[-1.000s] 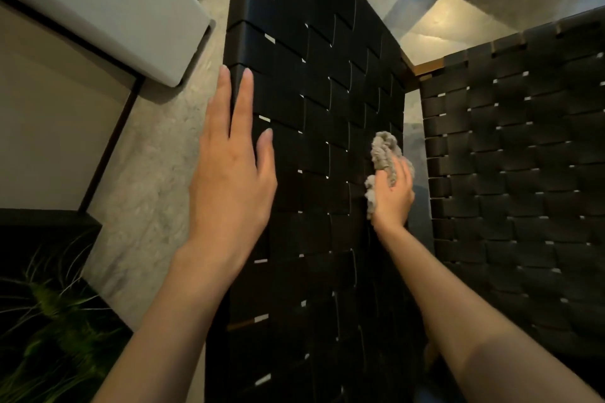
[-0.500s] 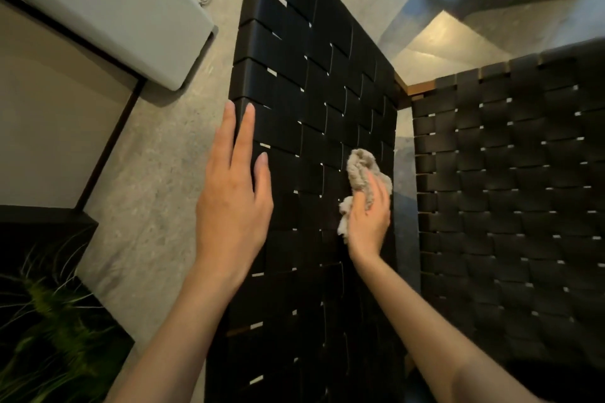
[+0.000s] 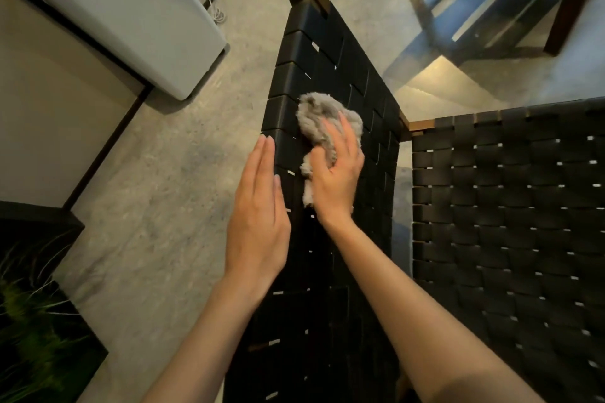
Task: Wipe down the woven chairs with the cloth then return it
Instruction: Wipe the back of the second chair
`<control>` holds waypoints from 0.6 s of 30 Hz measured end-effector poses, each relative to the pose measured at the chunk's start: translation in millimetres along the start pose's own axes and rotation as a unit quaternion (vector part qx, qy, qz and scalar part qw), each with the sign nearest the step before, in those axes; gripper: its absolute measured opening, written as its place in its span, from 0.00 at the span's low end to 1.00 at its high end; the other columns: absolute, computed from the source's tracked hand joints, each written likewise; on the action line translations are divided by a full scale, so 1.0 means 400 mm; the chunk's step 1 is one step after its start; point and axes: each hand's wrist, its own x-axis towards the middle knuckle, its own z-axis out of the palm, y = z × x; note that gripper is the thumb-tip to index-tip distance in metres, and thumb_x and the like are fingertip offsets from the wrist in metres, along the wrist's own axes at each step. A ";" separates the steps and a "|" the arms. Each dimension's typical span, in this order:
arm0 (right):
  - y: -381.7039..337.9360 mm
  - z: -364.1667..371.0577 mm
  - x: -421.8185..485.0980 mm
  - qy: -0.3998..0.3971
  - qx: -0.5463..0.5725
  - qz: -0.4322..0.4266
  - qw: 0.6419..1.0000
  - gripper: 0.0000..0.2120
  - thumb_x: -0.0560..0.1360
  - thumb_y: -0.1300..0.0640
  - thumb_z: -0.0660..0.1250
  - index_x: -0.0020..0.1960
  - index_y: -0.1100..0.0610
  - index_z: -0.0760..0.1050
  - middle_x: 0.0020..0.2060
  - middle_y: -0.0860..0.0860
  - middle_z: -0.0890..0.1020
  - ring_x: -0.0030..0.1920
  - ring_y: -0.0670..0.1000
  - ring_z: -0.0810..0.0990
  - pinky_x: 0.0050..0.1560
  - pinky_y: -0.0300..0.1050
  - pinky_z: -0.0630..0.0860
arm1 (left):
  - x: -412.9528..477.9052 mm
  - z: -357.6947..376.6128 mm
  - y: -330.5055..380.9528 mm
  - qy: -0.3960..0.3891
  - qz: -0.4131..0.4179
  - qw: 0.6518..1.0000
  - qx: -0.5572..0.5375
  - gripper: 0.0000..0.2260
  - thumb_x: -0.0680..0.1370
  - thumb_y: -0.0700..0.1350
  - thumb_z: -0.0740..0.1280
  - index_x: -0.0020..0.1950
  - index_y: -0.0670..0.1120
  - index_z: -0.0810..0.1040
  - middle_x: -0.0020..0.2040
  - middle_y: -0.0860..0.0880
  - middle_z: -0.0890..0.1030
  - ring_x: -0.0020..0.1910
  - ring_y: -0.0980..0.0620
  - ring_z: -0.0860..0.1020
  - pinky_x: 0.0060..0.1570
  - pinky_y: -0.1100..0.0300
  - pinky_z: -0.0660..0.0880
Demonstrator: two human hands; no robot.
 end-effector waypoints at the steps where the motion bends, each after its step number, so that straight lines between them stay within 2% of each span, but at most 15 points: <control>1: 0.042 -0.014 -0.007 0.014 -0.012 0.032 0.999 0.21 0.78 0.56 0.61 0.68 0.41 0.66 0.73 0.44 0.63 0.72 0.52 0.58 0.60 0.30 0.55 | 0.001 -0.001 -0.001 -0.001 0.002 1.000 0.002 0.22 0.83 0.45 0.50 0.77 0.52 0.52 0.77 0.58 0.53 0.72 0.71 0.49 0.65 0.80 0.46; 4: 0.171 -0.067 -0.017 0.041 -0.054 0.158 0.985 0.21 0.80 0.58 0.59 0.72 0.49 0.65 0.73 0.47 0.63 0.72 0.52 0.59 0.66 0.39 0.56 | 0.009 -0.002 -0.006 -0.010 0.018 1.000 0.016 0.23 0.83 0.47 0.51 0.77 0.51 0.51 0.77 0.57 0.52 0.69 0.75 0.47 0.61 0.84 0.46; 6: 0.228 -0.103 -0.014 0.064 -0.057 0.242 0.967 0.21 0.81 0.58 0.57 0.74 0.52 0.64 0.73 0.50 0.64 0.72 0.52 0.61 0.69 0.43 0.57 | 0.022 -0.002 -0.008 -0.015 0.028 0.999 0.014 0.23 0.83 0.47 0.51 0.78 0.49 0.51 0.77 0.56 0.52 0.69 0.74 0.48 0.60 0.85 0.46; 9: 0.227 -0.113 -0.003 0.074 -0.051 0.293 0.952 0.20 0.82 0.58 0.55 0.74 0.52 0.63 0.73 0.52 0.64 0.72 0.52 0.62 0.70 0.45 0.58 | 0.052 0.000 -0.009 -0.021 0.031 0.999 0.013 0.23 0.83 0.47 0.51 0.78 0.50 0.49 0.78 0.56 0.50 0.72 0.68 0.48 0.61 0.84 0.44; 10: 0.199 -0.101 -0.002 0.069 -0.044 0.270 0.959 0.20 0.82 0.58 0.55 0.73 0.51 0.63 0.73 0.51 0.65 0.72 0.52 0.62 0.69 0.45 0.59 | 0.064 0.001 -0.010 -0.024 0.029 0.999 0.011 0.23 0.83 0.47 0.50 0.78 0.51 0.48 0.78 0.56 0.50 0.73 0.67 0.48 0.62 0.83 0.43; 12: 0.110 -0.063 0.000 0.048 -0.013 0.162 0.986 0.20 0.81 0.59 0.56 0.71 0.44 0.64 0.72 0.50 0.66 0.72 0.51 0.62 0.69 0.44 0.60 | 0.086 0.001 -0.011 -0.028 0.027 0.999 0.006 0.23 0.83 0.48 0.50 0.78 0.51 0.49 0.78 0.56 0.50 0.74 0.65 0.48 0.62 0.82 0.42; 14: 0.012 -0.016 0.016 0.016 0.016 0.045 0.999 0.21 0.80 0.58 0.57 0.67 0.38 0.63 0.73 0.47 0.65 0.73 0.49 0.61 0.69 0.37 0.56 | 0.107 0.002 -0.014 -0.031 0.031 0.999 0.007 0.22 0.83 0.49 0.49 0.78 0.52 0.49 0.78 0.57 0.50 0.74 0.65 0.48 0.62 0.83 0.42; 16: -0.056 0.021 0.044 -0.004 0.016 -0.024 1.000 0.21 0.78 0.56 0.58 0.67 0.38 0.64 0.73 0.47 0.64 0.72 0.49 0.60 0.64 0.27 0.52 | 0.124 0.005 -0.014 -0.028 0.034 0.999 0.015 0.22 0.84 0.48 0.49 0.78 0.52 0.50 0.78 0.57 0.51 0.74 0.65 0.49 0.60 0.83 0.43; 18: -0.073 0.032 0.068 -0.008 0.008 -0.054 0.999 0.21 0.77 0.54 0.58 0.69 0.42 0.67 0.74 0.47 0.64 0.72 0.49 0.59 0.62 0.21 0.49 | 0.134 0.010 -0.009 -0.019 0.034 0.998 0.043 0.22 0.83 0.49 0.50 0.78 0.53 0.50 0.78 0.57 0.51 0.74 0.63 0.50 0.57 0.84 0.45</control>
